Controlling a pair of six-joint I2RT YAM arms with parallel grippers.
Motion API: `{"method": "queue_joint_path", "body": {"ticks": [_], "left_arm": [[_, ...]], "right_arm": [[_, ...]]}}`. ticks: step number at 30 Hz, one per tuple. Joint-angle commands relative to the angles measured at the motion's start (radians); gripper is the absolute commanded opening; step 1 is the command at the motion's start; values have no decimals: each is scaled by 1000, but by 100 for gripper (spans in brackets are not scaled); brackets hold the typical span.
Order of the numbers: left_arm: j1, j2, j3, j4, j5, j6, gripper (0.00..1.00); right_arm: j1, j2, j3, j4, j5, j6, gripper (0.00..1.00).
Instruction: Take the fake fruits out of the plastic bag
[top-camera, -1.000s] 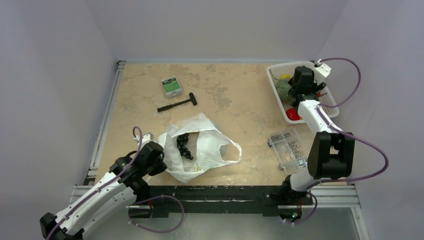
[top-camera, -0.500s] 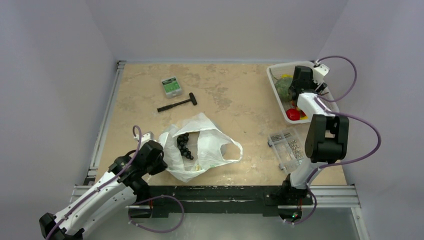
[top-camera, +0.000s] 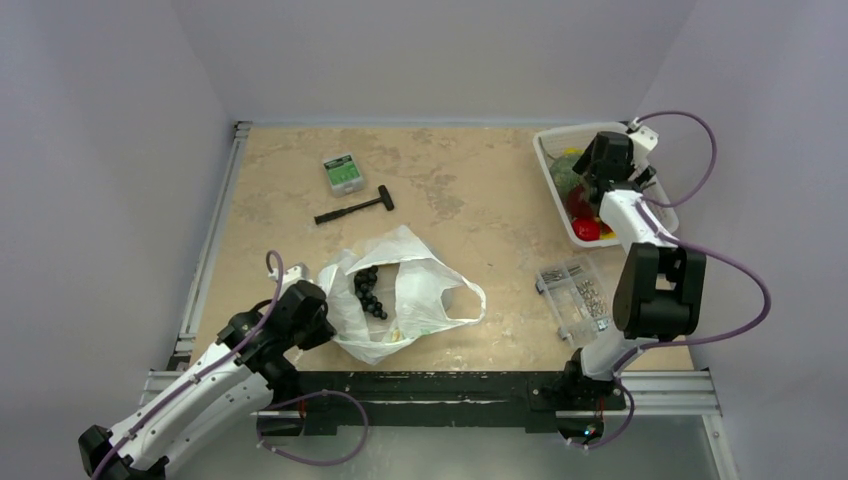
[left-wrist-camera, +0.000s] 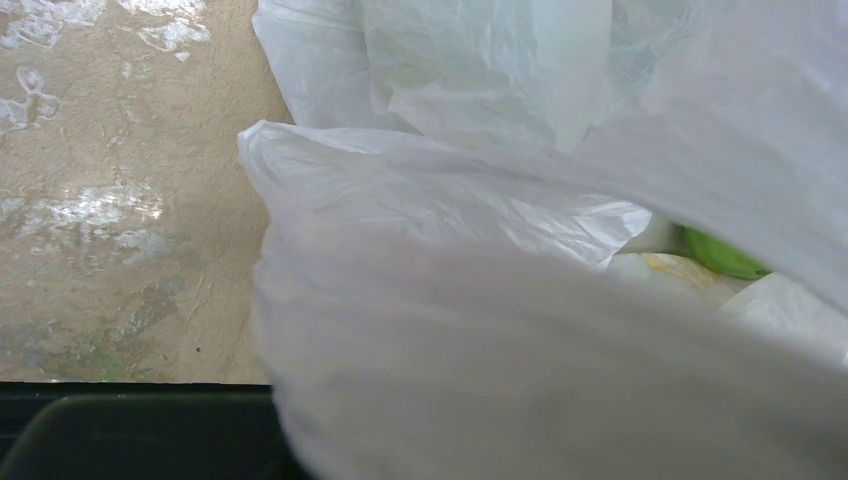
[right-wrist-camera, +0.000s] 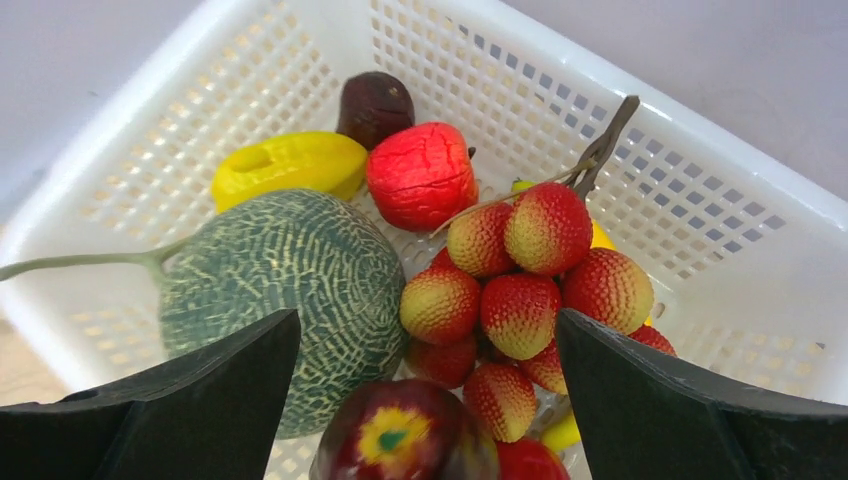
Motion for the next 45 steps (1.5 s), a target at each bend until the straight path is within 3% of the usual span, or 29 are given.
{"method": "queue_joint_path", "body": {"ticks": [1,8,11,22,28,33,40,45], "left_arm": [[-5,-12,15,27,19,6,0],[-5,-21,7,34,19,12,0],[-5,-19,2,44,21,17,0],[-5,6,28,56,6,19,0],[-6,0,10,55,-5,4,0],[-5,9,16,62,-18,-2,0],[-5,8,15,48,-19,-14,0],[-5,0,8,51,-3,-22,0]], "right_arm": [[-3,-83,15,-28,-55,22,99],[72,-171,25,-40,-33,-6,99],[194,-225,0,12,-86,-50,99],[690,-352,-131,141,-536,-104,99],[940,-448,-307,368,-738,-27,91],[1128,-328,-292,389,-726,-33,75],[1164,-124,-266,401,-694,85,52],[1164,17,-244,441,-675,222,51]]}}
